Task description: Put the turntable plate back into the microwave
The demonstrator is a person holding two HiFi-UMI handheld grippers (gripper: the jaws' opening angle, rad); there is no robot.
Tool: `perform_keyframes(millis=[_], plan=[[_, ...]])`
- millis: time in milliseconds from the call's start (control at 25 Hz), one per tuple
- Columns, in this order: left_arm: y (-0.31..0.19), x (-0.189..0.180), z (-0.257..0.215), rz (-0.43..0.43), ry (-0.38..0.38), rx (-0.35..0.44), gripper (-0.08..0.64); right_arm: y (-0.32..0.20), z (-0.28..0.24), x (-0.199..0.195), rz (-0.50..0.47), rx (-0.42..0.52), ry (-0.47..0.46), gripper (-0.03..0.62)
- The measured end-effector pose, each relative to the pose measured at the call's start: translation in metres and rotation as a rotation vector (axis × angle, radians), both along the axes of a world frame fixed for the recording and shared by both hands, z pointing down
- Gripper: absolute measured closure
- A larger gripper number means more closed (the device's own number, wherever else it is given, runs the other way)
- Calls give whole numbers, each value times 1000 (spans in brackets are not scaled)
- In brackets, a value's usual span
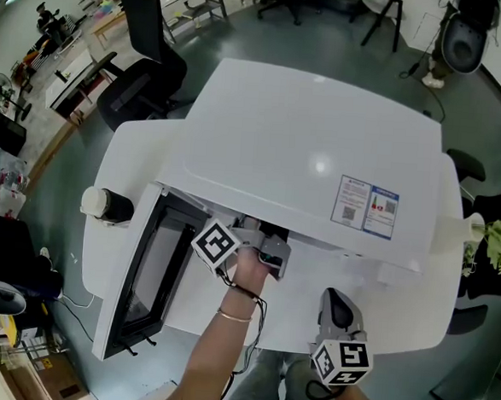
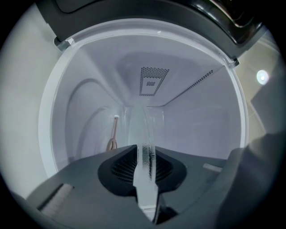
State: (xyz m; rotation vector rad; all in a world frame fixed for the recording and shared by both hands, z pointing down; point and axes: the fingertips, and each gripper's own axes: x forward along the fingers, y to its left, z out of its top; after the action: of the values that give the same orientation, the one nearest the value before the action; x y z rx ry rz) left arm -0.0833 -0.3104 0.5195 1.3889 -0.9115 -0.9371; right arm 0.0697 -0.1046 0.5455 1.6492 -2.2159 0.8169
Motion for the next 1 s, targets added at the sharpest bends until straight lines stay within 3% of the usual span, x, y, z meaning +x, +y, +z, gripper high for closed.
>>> perform_keyframes(millis=[240,560,880,1000], plan=[[-1,-3,2,4,-36,-13,522,-1,1,-4,-10,-5,-3,581],[-1,-4,-2,72,-206,-19,536,-2,0,-12,-28,-4,-6,581],[-4,-8,4,86,-221,-74,540,1,0,-17,-44,-2,-9,581],[-4,-9,4,92,-276,-74,538,2,0,-17,-45,-2,-9,581]])
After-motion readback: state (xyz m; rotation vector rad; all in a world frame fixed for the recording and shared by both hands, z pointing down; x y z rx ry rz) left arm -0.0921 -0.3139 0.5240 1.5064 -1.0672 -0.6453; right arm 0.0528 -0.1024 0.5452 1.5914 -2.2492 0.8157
